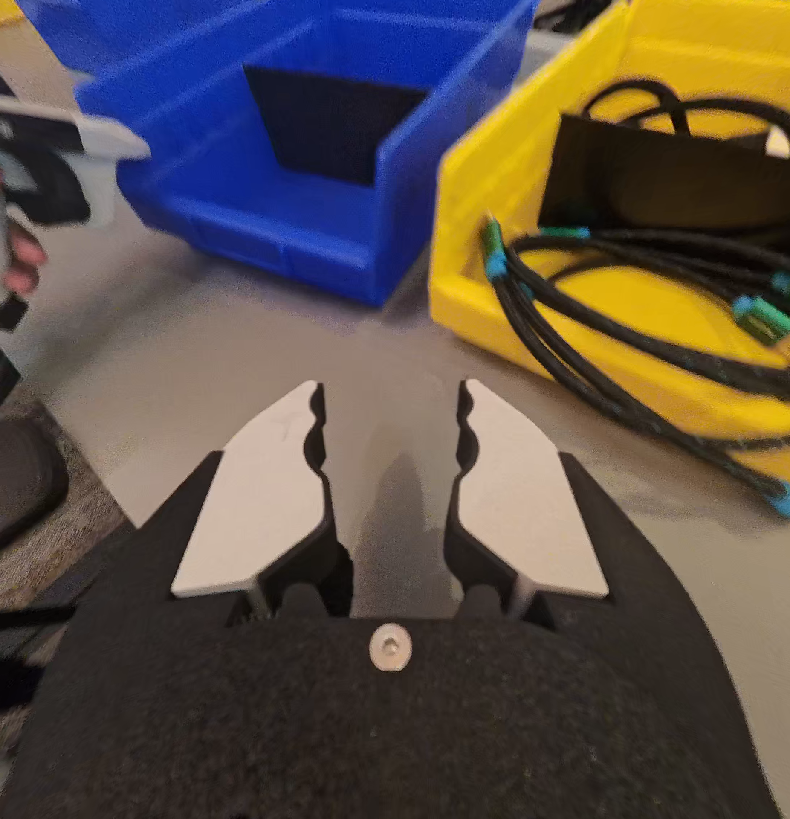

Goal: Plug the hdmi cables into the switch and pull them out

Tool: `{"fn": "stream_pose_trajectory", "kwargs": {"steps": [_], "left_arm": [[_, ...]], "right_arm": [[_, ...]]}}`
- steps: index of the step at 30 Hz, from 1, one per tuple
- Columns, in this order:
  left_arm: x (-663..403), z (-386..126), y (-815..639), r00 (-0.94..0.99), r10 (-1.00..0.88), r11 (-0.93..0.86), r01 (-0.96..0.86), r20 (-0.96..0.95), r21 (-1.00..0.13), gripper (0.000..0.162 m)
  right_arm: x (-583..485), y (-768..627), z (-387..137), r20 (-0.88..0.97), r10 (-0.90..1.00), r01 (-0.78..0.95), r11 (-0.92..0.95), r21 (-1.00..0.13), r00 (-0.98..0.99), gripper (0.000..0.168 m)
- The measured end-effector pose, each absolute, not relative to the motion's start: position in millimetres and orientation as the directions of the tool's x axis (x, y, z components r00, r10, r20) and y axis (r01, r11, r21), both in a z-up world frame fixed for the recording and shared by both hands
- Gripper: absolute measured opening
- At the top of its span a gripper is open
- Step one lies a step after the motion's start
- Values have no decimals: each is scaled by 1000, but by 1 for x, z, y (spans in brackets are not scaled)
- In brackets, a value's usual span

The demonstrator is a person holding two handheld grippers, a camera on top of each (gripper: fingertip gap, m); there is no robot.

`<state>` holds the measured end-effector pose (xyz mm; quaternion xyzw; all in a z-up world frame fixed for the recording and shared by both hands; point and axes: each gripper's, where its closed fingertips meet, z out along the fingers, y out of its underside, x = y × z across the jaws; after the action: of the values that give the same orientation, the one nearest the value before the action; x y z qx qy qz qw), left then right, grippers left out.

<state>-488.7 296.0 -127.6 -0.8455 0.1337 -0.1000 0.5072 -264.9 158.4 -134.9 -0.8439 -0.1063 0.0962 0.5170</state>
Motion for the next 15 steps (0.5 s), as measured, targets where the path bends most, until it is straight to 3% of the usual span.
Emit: {"fn": "stream_pose_trajectory", "kwargs": {"steps": [5,6,8,10,13,15], "left_arm": [[-501,-128,252,948,-319,-465,-143,14,-874,4],[-505,-128,244,950,-313,-466,-142,12,-873,4],[-511,-128,229,953,-302,-475,-127,26,-871,4],[-521,-127,218,962,-271,-476,-105,31,-873,4],[-534,-113,203,971,-230,-441,-50,60,-896,3],[-539,-115,196,978,-202,-457,-53,46,-888,3]], "right_arm": [[-314,206,-123,-36,245,69,-406,-911,969,65],[-314,214,-129,-22,210,70,-422,-904,978,59],[-314,225,-140,-31,162,48,-462,-885,986,30],[-329,220,-132,-153,258,-33,-416,-909,954,19],[-349,198,-111,-339,477,-173,-357,-918,811,31],[-355,193,-114,-337,505,-140,-387,-911,794,33]]}}
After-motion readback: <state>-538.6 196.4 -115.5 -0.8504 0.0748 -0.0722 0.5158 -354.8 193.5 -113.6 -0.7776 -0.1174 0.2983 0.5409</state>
